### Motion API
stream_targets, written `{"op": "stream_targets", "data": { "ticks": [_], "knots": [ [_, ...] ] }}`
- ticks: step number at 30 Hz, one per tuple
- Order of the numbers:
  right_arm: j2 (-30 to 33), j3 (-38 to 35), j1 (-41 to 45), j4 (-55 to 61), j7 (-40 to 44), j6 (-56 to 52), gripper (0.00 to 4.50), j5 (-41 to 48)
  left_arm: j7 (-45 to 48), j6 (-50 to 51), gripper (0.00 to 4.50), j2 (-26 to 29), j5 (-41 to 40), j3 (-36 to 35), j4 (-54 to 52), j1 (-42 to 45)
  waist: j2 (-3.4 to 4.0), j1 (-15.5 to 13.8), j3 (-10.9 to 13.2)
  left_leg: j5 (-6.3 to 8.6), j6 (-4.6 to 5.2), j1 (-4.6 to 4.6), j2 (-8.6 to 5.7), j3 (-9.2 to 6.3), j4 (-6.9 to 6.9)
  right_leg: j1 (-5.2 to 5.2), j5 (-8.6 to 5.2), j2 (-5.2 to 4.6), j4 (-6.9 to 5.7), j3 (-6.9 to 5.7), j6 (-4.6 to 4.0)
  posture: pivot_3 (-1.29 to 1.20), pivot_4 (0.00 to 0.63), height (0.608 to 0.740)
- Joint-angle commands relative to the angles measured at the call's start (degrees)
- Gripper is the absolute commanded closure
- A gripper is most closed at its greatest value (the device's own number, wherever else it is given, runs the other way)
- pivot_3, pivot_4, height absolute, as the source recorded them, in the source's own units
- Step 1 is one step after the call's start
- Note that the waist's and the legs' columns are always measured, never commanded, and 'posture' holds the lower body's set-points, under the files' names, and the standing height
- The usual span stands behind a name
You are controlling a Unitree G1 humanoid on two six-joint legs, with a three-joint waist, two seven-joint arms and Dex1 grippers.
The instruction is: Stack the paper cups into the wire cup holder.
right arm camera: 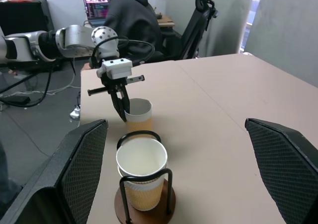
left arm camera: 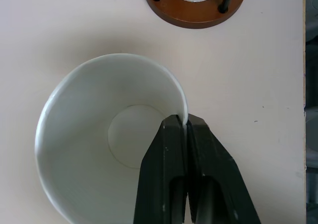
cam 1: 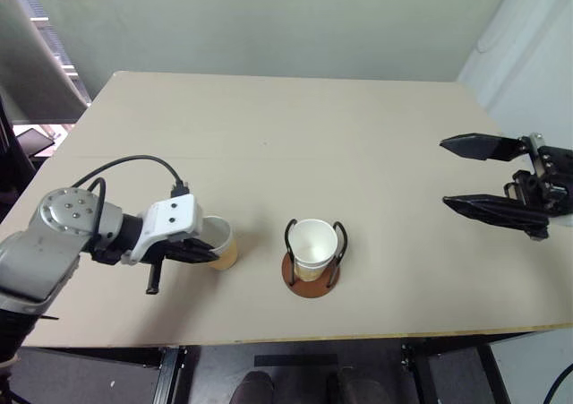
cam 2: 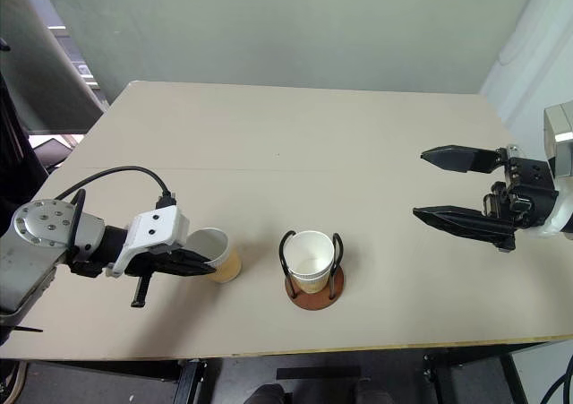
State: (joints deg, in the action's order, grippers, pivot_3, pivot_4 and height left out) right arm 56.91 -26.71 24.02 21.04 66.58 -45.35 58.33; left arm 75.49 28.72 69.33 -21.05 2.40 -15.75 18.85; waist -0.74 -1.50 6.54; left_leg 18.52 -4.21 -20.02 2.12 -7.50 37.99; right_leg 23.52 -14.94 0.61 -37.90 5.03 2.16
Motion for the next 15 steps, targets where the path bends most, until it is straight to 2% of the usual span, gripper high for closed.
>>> {"op": "stream_targets", "data": {
  "ticks": [1,3,7,11,15],
  "knots": [
    [0.9,-1.14,0.06,0.57,-0.03,1.61,0.0,0.09,0.91,-1.04,4.45,-0.44,-0.03,-0.66,0.16,0.54,0.0,0.0,0.0,0.0,0.0,0.0,0.0,0.0,0.0,0.0,0.0,0.0,0.0,0.0,0.0,0.0,0.15,0.74],
    [1.06,-1.28,0.37,0.21,0.08,2.03,0.0,0.18,1.17,-1.63,4.45,-1.79,-1.63,-2.32,1.23,3.38,0.0,-0.09,0.0,0.0,0.0,0.0,0.0,0.0,0.0,0.0,0.0,0.0,0.0,0.0,0.0,0.0,0.15,0.74],
    [1.76,-1.19,1.1,-0.83,1.05,2.78,0.0,0.37,2.75,-0.68,4.45,-5.41,-5.36,-3.16,4.87,15.45,-0.07,-0.68,-0.01,0.0,0.0,-0.06,0.0,-0.11,0.13,-0.03,0.02,-0.01,-0.01,-0.05,0.03,0.0,0.15,0.74],
    [1.95,-0.84,0.83,-0.09,1.4,2.67,0.0,0.99,7.19,-0.89,4.45,-9.61,-8.39,-0.62,5.79,25.85,-0.06,-0.59,-0.01,0.01,0.02,-0.05,-0.05,-0.04,0.12,-0.05,0.04,-0.01,0.03,-0.02,0.08,0.0,0.15,0.74],
    [1.51,-0.18,0.34,0.83,0.92,2.87,0.0,0.65,11.45,-2.76,4.45,-16.04,-7.86,4.18,7.91,34.91,-0.07,-0.69,-0.01,0.01,0.02,-0.12,-0.08,-0.03,0.15,-0.06,0.11,0.01,0.1,-0.02,0.19,0.0,0.15,0.74]
  ]
}}
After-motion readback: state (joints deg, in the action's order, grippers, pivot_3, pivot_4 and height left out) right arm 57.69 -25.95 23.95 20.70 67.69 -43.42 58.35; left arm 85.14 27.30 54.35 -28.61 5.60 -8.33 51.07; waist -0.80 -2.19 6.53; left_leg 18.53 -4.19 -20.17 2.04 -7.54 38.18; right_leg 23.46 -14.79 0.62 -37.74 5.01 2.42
